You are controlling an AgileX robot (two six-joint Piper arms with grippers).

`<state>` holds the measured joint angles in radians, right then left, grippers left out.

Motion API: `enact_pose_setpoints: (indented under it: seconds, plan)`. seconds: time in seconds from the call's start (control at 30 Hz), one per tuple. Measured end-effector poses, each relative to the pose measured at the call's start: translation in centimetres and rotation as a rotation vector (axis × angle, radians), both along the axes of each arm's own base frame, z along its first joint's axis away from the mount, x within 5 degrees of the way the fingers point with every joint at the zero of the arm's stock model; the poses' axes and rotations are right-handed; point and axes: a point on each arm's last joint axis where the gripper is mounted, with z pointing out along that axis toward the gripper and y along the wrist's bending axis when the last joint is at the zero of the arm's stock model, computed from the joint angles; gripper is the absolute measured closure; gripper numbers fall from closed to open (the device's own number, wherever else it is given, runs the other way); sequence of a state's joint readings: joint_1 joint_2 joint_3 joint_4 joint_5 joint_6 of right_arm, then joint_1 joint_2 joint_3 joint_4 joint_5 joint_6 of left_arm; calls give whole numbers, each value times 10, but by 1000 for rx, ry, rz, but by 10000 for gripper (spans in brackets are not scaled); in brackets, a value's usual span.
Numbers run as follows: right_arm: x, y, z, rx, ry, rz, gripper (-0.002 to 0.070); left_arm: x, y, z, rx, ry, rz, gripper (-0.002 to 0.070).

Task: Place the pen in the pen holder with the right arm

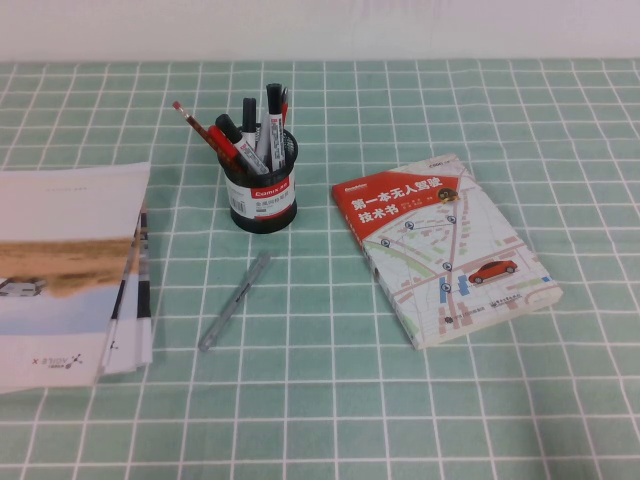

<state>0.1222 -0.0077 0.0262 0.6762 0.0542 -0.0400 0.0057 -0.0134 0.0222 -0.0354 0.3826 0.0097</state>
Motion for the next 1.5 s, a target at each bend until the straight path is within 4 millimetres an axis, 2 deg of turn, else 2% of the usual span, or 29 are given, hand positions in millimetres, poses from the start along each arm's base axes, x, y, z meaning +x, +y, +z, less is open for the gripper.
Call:
enact_pose_setpoints:
  seconds: [0.2, 0.47, 0.7, 1.0, 1.1, 1.23, 1.5]
  plan:
    - [-1, 6, -1, 81, 74, 66, 696, 0, 0, 0, 0, 0, 0, 679]
    - [13, 22, 36, 16, 300, 218, 696, 0, 0, 0, 0, 0, 0, 679]
    - [51, 35, 59, -127, 630, 357, 696, 0, 0, 0, 0, 0, 0, 679]
    - [124, 51, 87, -289, 802, 467, 696, 0, 0, 0, 0, 0, 0, 679]
    - [146, 72, 88, -360, 847, 525, 696, 0, 0, 0, 0, 0, 0, 679]
    - [171, 111, 82, -462, 916, 570, 696, 0, 0, 0, 0, 0, 0, 679]
    - [212, 213, 70, -561, 946, 698, 696, 0, 0, 0, 0, 0, 0, 679]
